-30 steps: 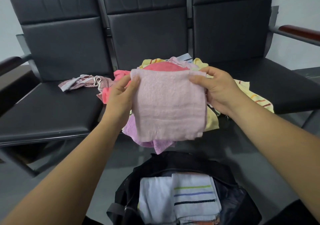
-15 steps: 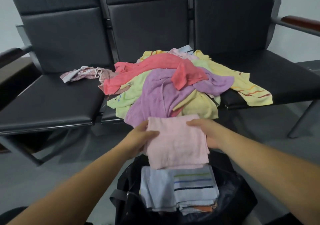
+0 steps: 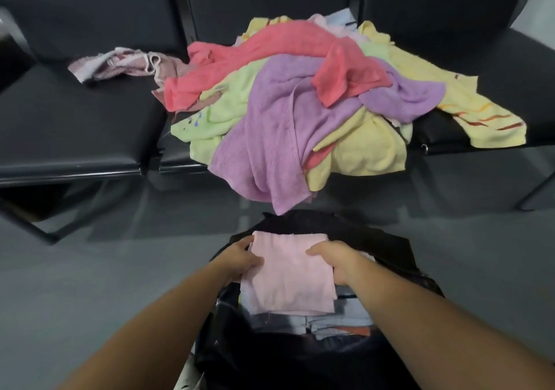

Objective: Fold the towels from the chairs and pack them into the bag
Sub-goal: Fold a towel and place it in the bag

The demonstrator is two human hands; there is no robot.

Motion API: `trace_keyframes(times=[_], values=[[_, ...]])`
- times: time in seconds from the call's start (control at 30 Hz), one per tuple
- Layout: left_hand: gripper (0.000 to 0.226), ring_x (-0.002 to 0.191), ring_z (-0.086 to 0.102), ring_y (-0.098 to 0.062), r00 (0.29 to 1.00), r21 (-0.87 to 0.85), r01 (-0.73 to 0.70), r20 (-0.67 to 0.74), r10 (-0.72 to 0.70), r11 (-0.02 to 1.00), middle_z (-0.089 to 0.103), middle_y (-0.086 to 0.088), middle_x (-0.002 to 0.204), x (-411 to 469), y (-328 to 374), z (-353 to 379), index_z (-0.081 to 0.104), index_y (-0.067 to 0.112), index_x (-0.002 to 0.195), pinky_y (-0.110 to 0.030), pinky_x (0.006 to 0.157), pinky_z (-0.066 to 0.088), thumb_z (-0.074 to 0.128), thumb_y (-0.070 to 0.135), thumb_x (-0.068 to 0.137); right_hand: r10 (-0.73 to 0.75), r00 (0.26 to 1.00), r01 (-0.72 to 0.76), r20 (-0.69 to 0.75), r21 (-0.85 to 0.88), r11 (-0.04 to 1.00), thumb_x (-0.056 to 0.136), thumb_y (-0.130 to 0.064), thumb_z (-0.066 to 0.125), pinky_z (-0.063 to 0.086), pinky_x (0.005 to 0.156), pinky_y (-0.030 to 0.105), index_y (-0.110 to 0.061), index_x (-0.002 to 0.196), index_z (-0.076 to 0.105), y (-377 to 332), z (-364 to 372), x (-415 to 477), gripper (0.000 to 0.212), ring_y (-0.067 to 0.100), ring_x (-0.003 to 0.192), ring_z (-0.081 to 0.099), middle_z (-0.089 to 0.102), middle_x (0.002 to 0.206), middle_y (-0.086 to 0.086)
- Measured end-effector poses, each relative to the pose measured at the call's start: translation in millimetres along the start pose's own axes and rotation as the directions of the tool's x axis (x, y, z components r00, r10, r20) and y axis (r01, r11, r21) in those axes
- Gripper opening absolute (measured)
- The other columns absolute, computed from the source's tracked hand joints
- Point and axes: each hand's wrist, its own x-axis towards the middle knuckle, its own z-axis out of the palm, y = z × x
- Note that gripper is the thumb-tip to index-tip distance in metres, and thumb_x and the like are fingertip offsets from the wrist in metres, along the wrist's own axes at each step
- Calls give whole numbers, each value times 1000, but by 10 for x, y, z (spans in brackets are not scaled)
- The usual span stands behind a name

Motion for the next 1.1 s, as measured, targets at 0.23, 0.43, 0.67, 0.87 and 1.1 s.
trace_keyframes(times=[0.23, 0.43, 0.67, 0.87, 1.1], values=[[64, 112, 58, -18, 997, 183, -38, -52, 49, 982, 48, -3, 148, 427, -575, 123, 29, 30, 159, -26, 89, 50, 53, 14, 102, 57, 998, -57, -2, -56, 997, 73, -14, 79, 55, 98, 56, -7, 139, 57, 504, 199, 750, 70, 40, 110, 68, 67, 124, 22], [57, 124, 57, -34, 974, 227, 90, -224, -38, 970, 57, -13, 140, 500, -902, 200, 32, 24, 154, -42, 106, 44, 44, 11, 100, 1, 996, -26, -86, -290, 957, 85, -3, 74, 59, 89, 45, 5, 110, 68, 779, 392, 820, 27, 39, 99, 71, 73, 107, 21], [36, 122, 58, -33, 987, 575, 138, -147, -64, 807, 59, -17, 133, 299, -570, 28, 47, 1, 133, -35, 93, 47, 49, 18, 101, -205, 964, 33, -170, -687, 726, 87, -16, 64, 45, 59, 27, -8, 79, 56, 400, 366, 548, 14, 30, 78, 63, 62, 81, 11], [17, 87, 67, -27, 978, 638, -125, -51, 204, 760, 72, -11, 94, -221, 622, -235, 69, 7, 91, -31, 74, 53, 56, 18, 93, -95, 993, 117, 69, -484, 867, 96, -17, 58, 46, 61, 30, -14, 86, 55, -606, 239, -83, 11, 21, 70, 56, 61, 84, 11], [12, 90, 55, -23, 780, 836, -312, -46, 624, 452, 64, -2, 98, -988, 1978, -514, 64, 20, 96, -32, 75, 41, 53, 23, 96, -282, 914, 396, 291, -495, 774, 101, -18, 52, 58, 83, 39, -4, 110, 64, -1786, 47, -1132, 20, 28, 89, 67, 68, 98, 13]])
